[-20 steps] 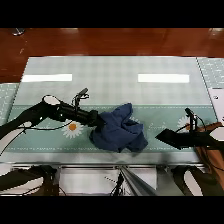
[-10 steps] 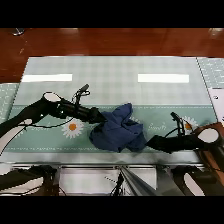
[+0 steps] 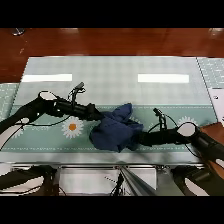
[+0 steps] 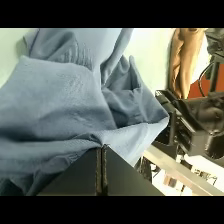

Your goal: Fold the shirts.

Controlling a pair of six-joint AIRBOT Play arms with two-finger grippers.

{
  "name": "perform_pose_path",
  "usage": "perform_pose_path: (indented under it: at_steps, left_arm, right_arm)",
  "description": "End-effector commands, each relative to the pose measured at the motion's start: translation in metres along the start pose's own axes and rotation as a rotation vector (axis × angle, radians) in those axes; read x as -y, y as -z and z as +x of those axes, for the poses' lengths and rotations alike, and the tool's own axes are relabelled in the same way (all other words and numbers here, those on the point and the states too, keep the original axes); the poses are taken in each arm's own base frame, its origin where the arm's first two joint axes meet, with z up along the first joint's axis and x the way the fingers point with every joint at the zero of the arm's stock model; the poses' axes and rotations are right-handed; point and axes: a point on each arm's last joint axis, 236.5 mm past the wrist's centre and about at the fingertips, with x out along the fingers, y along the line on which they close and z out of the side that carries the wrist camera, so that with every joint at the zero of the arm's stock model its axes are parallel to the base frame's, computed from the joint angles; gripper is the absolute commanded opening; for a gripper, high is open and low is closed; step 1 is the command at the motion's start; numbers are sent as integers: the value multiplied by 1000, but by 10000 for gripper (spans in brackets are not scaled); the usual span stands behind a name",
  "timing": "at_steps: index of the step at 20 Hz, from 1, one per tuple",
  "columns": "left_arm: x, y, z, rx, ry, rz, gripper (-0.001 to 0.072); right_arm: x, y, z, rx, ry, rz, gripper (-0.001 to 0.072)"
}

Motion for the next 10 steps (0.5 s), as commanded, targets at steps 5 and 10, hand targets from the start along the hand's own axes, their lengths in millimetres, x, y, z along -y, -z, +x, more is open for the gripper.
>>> perform_pose_path:
  at_steps: [5, 10]
  left_arm:
    - [122, -88, -103, 366, 223, 200, 15]
    - [306, -88, -277, 767, 323, 660, 14]
  right_arm:
    - [-86, -149, -163, 359, 216, -354, 21]
    - [-250, -160, -419, 969, 204, -658, 21]
